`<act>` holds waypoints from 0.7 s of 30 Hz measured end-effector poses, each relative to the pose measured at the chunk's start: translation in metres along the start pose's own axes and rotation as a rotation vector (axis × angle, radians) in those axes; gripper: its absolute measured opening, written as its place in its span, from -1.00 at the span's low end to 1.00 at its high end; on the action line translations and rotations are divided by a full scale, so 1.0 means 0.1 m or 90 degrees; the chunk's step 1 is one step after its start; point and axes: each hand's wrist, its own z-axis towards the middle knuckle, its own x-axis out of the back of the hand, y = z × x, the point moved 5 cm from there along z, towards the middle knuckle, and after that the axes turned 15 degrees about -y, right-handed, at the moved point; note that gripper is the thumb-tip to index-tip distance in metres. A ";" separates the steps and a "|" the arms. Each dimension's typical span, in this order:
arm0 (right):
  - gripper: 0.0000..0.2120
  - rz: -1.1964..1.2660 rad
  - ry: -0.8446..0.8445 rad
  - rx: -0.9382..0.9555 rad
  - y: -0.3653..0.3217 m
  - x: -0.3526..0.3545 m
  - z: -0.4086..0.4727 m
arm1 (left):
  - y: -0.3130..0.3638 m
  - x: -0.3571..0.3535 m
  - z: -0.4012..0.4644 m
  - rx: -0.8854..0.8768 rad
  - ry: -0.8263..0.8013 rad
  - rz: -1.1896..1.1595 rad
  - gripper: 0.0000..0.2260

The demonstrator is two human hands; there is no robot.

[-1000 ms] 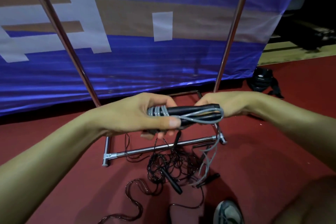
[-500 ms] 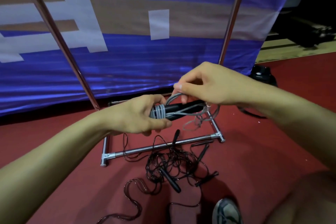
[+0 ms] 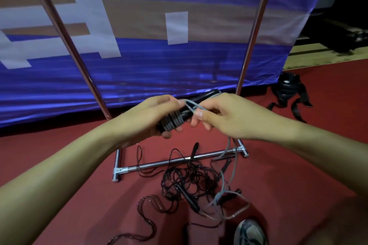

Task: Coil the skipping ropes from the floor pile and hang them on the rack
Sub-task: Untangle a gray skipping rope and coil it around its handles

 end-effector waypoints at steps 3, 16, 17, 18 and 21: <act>-0.63 -0.011 -0.007 0.027 -0.04 0.00 -0.02 | 0.04 -0.01 -0.02 0.000 0.031 0.081 -0.49; -0.61 0.148 -0.168 0.071 0.12 -0.20 0.07 | 0.13 0.01 0.01 -0.041 0.141 0.055 -0.74; -0.60 0.191 -0.193 0.075 0.17 -0.23 0.08 | 0.13 0.04 0.00 -0.038 0.137 0.052 -0.75; -0.60 0.219 -0.216 0.076 0.23 -0.26 0.09 | 0.13 0.05 -0.01 -0.036 0.127 0.040 -0.77; -0.62 0.232 -0.281 0.056 0.42 -0.31 0.12 | 0.16 0.09 -0.04 -0.050 0.075 -0.028 -0.78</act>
